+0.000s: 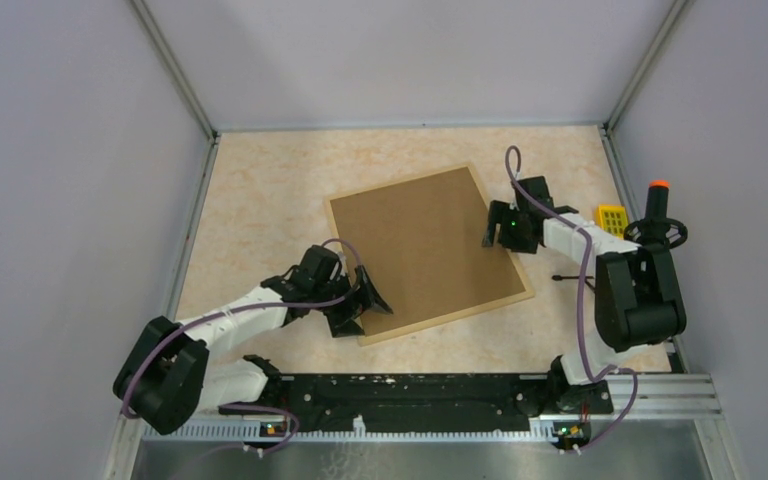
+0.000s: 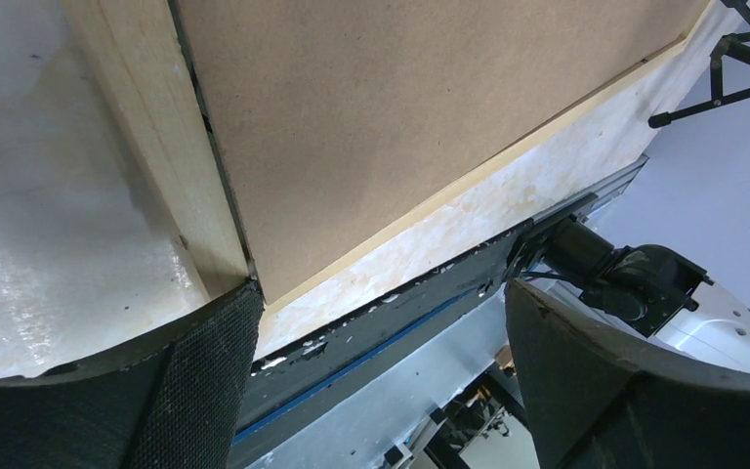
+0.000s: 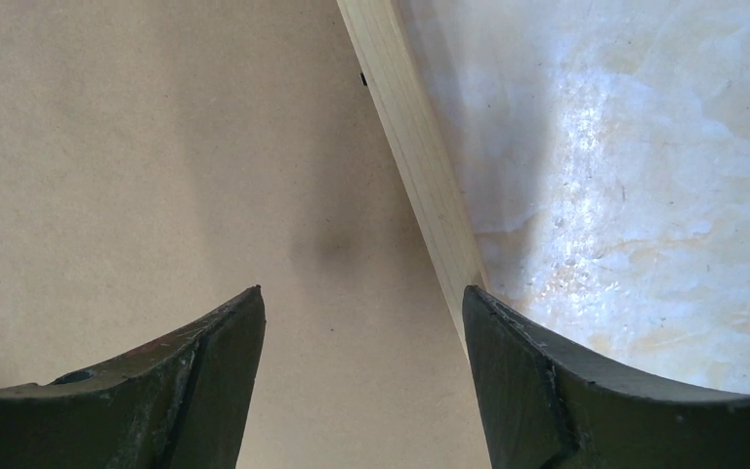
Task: Put the photo into the frame
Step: Adjust the photo frame item on the photo frame.
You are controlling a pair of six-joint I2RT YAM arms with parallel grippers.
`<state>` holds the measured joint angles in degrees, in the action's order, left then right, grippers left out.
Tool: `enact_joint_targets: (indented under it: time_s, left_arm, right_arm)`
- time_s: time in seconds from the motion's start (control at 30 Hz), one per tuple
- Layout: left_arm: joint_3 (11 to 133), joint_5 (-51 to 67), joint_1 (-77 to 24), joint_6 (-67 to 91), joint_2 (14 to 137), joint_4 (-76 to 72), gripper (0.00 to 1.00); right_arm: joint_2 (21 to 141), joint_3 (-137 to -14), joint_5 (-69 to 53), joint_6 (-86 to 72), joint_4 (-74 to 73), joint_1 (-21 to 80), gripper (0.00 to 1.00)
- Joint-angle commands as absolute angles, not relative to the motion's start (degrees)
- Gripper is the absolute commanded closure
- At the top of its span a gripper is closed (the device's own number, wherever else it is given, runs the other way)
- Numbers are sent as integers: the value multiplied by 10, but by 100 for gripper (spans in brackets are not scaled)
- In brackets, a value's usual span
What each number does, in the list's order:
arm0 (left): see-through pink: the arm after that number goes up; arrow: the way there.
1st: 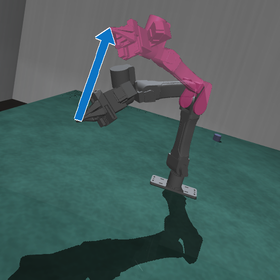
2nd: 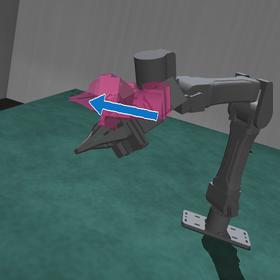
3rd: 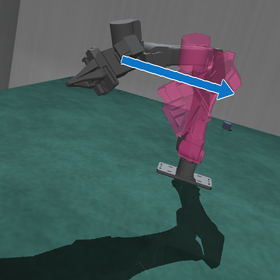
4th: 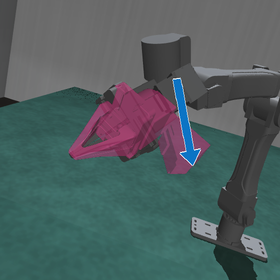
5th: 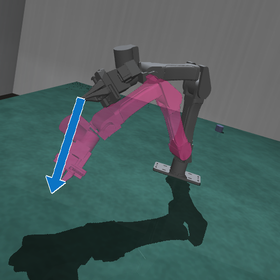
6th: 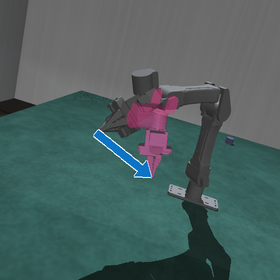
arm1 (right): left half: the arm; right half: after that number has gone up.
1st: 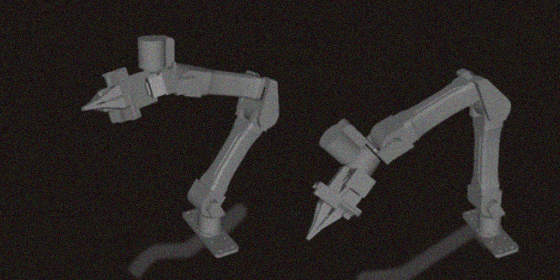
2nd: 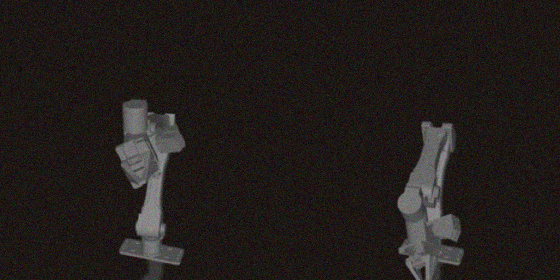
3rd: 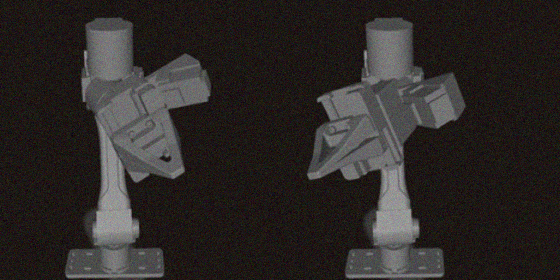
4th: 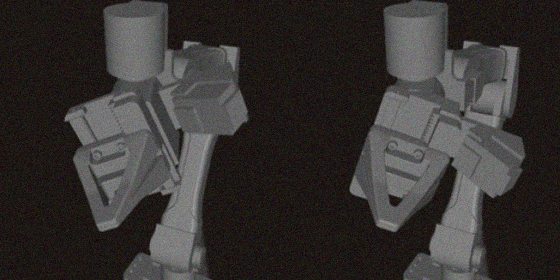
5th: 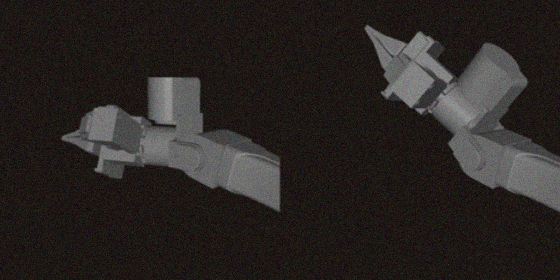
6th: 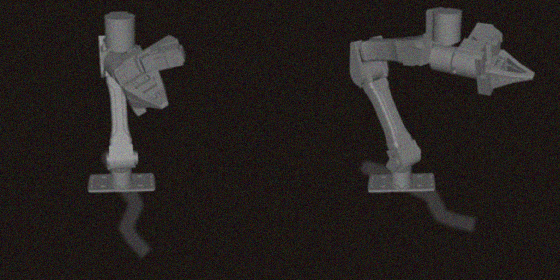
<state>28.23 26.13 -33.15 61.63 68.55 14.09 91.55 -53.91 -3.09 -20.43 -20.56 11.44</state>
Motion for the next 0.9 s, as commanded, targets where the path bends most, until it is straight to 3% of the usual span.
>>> enact_joint_targets:
  time_s: [0.0, 0.4, 0.67, 0.87]
  left_arm:
    - [278, 228, -334, 608, 704, 130, 2]
    - [275, 238, -334, 608, 724, 119, 1]
    - [272, 299, -334, 611, 724, 16, 2]
    - [304, 310, -334, 591, 683, -44, 6]
  right_arm:
    - [910, -507, -37, -217, -222, 100, 27]
    - [899, -487, -35, -216, -224, 83, 26]
    - [912, -426, -190, -247, -150, 83, 38]
    - [904, -397, -232, -263, -127, 83, 43]
